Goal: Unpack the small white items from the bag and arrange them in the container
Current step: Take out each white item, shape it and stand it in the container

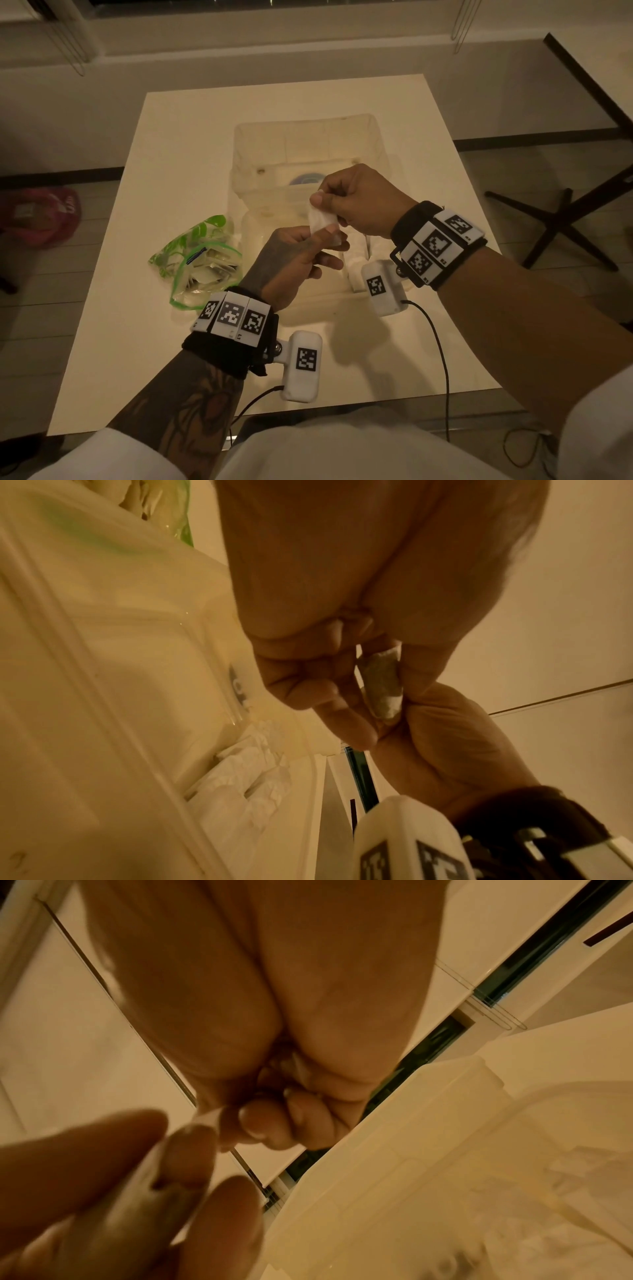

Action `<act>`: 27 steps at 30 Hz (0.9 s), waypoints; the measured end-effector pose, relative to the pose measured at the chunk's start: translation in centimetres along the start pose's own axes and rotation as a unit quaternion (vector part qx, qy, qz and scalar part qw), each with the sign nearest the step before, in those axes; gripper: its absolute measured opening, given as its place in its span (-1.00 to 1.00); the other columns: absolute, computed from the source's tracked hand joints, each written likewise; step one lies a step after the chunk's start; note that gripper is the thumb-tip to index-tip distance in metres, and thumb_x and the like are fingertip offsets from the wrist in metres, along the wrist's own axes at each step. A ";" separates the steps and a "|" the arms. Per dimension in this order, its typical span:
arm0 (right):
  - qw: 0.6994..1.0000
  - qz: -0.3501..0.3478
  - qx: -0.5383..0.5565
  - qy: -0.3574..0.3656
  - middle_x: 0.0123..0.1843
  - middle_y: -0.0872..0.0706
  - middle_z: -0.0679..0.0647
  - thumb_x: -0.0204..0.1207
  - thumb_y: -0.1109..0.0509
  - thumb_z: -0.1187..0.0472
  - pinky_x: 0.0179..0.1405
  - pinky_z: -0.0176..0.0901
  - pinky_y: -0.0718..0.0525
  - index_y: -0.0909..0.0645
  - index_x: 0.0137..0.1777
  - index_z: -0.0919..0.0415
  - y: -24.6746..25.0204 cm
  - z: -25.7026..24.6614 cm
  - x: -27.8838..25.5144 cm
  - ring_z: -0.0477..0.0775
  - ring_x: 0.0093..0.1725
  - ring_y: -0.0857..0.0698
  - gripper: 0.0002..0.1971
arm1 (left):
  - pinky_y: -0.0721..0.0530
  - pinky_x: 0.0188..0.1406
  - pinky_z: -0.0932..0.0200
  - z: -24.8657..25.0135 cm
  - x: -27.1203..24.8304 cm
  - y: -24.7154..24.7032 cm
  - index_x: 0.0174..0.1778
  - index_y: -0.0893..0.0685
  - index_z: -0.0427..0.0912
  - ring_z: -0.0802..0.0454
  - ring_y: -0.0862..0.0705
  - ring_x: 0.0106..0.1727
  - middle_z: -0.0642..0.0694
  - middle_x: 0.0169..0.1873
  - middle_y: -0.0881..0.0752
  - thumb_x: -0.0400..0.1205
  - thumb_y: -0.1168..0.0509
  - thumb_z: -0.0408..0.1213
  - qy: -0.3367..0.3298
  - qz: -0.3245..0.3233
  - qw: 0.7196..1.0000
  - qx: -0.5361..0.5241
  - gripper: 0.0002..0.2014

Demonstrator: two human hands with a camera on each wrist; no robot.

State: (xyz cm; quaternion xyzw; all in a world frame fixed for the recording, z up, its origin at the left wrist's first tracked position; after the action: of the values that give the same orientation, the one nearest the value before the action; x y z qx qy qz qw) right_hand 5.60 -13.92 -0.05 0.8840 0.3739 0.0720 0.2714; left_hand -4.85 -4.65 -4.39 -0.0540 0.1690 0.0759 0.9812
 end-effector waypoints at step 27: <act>1.000 0.000 0.014 0.011 -0.55 -0.60 -0.23 0.64 -0.35 0.21 -0.46 -0.35 -0.52 -0.66 -0.18 0.46 0.2 0.2 0.3 -0.19 -0.54 -0.50 -0.71 | -0.54 -0.27 0.11 0.2 0.4 0.9 0.03 -0.74 -0.11 -0.06 -0.80 -0.11 -0.14 -0.09 -0.84 0.68 -0.19 0.05 -0.030 0.052 0.998 -0.015 -0.66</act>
State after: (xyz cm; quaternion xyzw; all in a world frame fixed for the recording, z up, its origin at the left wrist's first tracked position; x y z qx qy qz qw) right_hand 6.01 -13.88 -0.20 0.8867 0.3781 0.0765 0.2549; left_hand -4.52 -3.70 -4.38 -0.0579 0.1406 0.1314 0.9796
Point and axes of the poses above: each hand's wrist, its own x-axis towards the middle knuckle, its own y-axis out of the back of the hand, z = x × y, the point moved 4 cm from there along x, towards the middle knuckle
